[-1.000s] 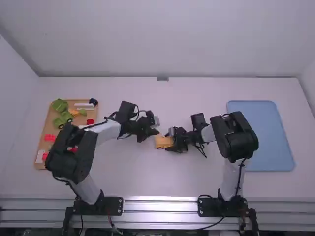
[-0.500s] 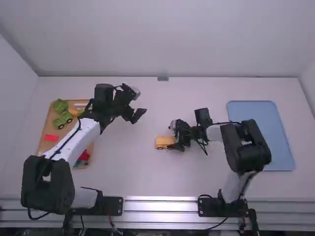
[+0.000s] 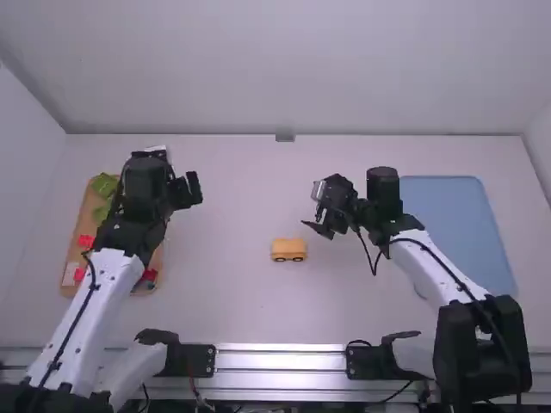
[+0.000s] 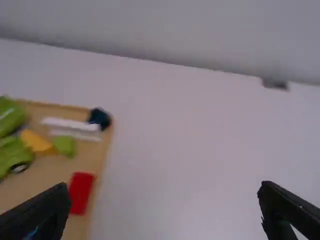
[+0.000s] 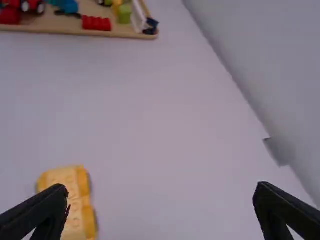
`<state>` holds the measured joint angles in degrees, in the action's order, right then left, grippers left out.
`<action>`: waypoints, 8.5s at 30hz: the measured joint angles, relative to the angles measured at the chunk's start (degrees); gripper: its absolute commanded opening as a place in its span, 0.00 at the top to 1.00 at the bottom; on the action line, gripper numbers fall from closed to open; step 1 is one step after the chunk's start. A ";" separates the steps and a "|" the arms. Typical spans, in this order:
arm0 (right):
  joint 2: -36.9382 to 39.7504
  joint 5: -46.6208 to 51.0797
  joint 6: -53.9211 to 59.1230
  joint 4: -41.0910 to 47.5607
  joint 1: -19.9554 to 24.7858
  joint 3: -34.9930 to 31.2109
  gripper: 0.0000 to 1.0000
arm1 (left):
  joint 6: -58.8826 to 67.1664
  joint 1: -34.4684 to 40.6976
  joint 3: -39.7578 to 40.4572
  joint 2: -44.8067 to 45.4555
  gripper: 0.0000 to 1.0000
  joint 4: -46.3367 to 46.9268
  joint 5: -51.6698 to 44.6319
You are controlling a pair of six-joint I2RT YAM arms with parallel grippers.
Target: Assemble lego blocks to make yellow taxi
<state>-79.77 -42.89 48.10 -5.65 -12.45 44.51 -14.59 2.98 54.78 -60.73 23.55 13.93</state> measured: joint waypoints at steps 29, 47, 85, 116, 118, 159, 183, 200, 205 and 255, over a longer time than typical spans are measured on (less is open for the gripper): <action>-17.40 -20.22 -17.29 9.14 -0.09 27.98 0.01 | -5.86 -8.76 0.00 7.65 0.01 8.11 17.07; -17.40 -19.39 -14.93 8.83 -0.11 28.37 0.01 | -6.36 -28.52 19.21 -17.33 0.08 10.32 -3.98; -17.40 -9.16 -16.28 11.45 1.22 28.39 0.01 | -14.27 -28.22 52.24 -68.11 0.52 27.47 -9.86; -17.40 -7.65 -16.31 12.22 0.98 28.39 0.01 | -16.26 -30.08 39.52 -68.11 0.73 6.93 -12.70; -17.40 -7.65 -16.13 12.22 0.98 28.39 0.01 | -15.54 -30.08 39.32 -68.08 0.76 6.43 -12.63; -33.14 -18.86 -48.41 -5.27 -0.90 33.11 0.01 | 27.39 2.27 0.07 -15.19 0.98 -18.62 -14.56; -35.19 -27.85 -47.01 2.14 -9.07 34.27 0.09 | 44.33 13.92 -13.51 -14.78 0.98 -37.90 -23.19; -35.21 -23.06 -45.94 6.49 -8.92 34.47 0.27 | 42.60 15.63 -13.66 -19.41 0.98 -42.34 -23.17; -35.21 -22.62 -45.42 3.69 -8.92 34.49 0.32 | 38.62 15.63 -13.66 -19.43 0.98 -43.06 -22.99; -35.21 -30.34 -45.90 -5.60 -6.71 35.04 0.84 | 15.43 12.00 -13.81 -20.13 0.01 -52.83 -39.10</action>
<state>-114.98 -73.23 2.20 -11.25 -19.16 79.55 0.84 14.98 40.97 -80.86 -29.28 -25.17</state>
